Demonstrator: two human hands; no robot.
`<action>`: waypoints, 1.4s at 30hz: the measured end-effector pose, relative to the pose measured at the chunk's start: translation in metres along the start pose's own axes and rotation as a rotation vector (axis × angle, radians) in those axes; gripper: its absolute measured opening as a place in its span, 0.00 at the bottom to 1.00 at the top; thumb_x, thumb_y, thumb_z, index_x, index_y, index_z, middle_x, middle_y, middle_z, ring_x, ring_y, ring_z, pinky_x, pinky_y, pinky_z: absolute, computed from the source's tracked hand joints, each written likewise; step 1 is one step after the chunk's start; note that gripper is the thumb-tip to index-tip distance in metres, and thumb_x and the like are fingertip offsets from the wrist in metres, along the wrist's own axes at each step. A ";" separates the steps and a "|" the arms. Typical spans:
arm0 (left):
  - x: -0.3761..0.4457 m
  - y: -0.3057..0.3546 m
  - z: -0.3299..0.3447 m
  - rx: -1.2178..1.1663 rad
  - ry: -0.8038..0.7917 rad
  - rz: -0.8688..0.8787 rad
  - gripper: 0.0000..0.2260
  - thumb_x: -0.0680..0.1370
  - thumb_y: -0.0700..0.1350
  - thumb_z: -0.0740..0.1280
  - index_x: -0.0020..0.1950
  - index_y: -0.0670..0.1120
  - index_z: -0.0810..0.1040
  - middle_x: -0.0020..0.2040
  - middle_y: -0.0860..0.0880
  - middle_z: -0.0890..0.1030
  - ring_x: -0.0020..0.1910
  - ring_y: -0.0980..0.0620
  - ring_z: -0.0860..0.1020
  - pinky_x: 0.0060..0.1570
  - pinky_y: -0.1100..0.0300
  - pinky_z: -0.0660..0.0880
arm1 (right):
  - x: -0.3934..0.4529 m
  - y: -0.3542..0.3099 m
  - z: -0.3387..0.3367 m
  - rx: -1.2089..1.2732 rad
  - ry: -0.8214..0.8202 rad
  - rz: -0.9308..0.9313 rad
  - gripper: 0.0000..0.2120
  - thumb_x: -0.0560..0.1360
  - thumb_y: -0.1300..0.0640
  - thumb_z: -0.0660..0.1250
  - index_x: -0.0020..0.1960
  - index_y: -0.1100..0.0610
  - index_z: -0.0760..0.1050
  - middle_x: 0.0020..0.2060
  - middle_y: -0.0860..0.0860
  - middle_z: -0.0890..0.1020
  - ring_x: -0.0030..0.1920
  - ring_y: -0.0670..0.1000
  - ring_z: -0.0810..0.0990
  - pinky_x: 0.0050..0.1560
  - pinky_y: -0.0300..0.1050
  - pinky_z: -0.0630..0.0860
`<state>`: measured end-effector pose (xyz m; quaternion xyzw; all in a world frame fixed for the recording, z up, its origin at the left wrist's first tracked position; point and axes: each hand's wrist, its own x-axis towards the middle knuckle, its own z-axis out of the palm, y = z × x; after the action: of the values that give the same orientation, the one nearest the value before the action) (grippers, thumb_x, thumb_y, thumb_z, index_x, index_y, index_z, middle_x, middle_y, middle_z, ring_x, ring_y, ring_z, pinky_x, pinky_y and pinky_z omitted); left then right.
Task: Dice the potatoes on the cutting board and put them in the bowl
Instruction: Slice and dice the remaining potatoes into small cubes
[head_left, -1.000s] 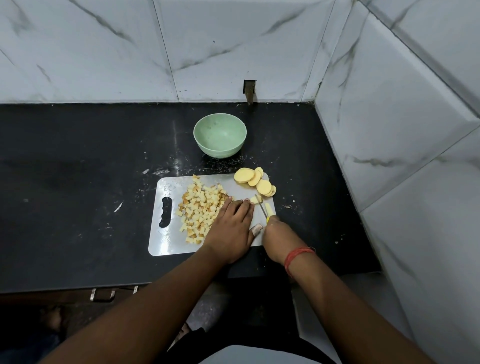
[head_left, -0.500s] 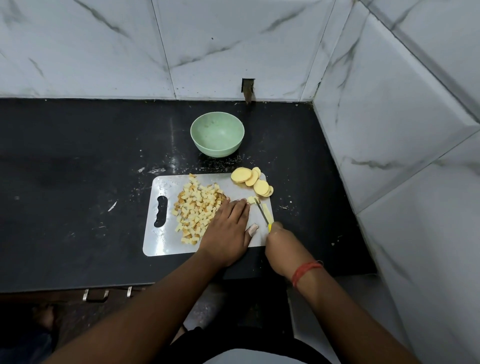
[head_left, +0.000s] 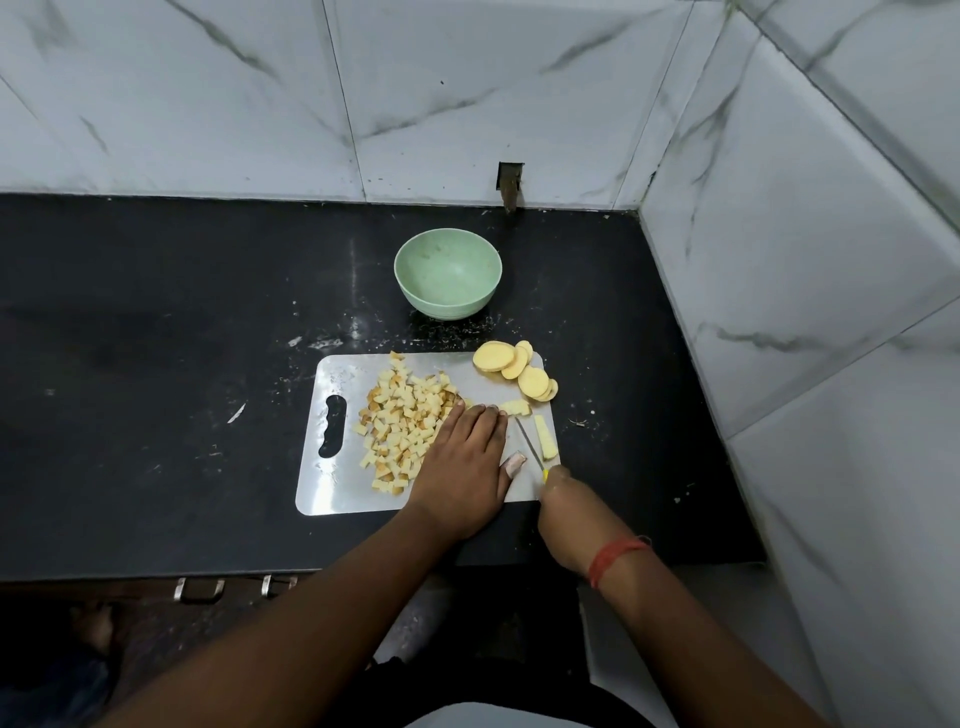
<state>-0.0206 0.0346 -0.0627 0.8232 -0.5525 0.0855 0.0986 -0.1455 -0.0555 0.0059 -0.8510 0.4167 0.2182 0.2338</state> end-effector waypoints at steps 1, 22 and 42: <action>-0.001 0.000 0.000 -0.009 0.007 -0.004 0.28 0.85 0.57 0.52 0.72 0.37 0.75 0.70 0.39 0.76 0.70 0.40 0.73 0.77 0.42 0.63 | -0.001 0.002 -0.001 0.008 0.015 -0.008 0.19 0.78 0.66 0.56 0.68 0.64 0.62 0.57 0.62 0.78 0.55 0.59 0.79 0.52 0.49 0.75; -0.007 -0.002 -0.002 -0.028 -0.008 -0.043 0.26 0.86 0.56 0.53 0.72 0.38 0.75 0.70 0.41 0.76 0.71 0.41 0.71 0.78 0.43 0.60 | -0.006 0.005 -0.007 -0.015 -0.070 -0.156 0.12 0.81 0.62 0.55 0.63 0.64 0.66 0.56 0.61 0.77 0.56 0.62 0.78 0.49 0.46 0.72; 0.017 -0.017 -0.015 0.107 -0.133 0.184 0.30 0.85 0.60 0.47 0.76 0.41 0.71 0.78 0.41 0.69 0.78 0.41 0.64 0.81 0.42 0.49 | -0.018 0.035 -0.031 0.410 0.113 -0.068 0.11 0.83 0.53 0.56 0.43 0.55 0.65 0.35 0.52 0.72 0.33 0.49 0.70 0.32 0.43 0.65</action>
<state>0.0010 0.0292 -0.0452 0.7771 -0.6255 0.0689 0.0093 -0.1779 -0.0816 0.0332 -0.8099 0.4358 0.0729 0.3857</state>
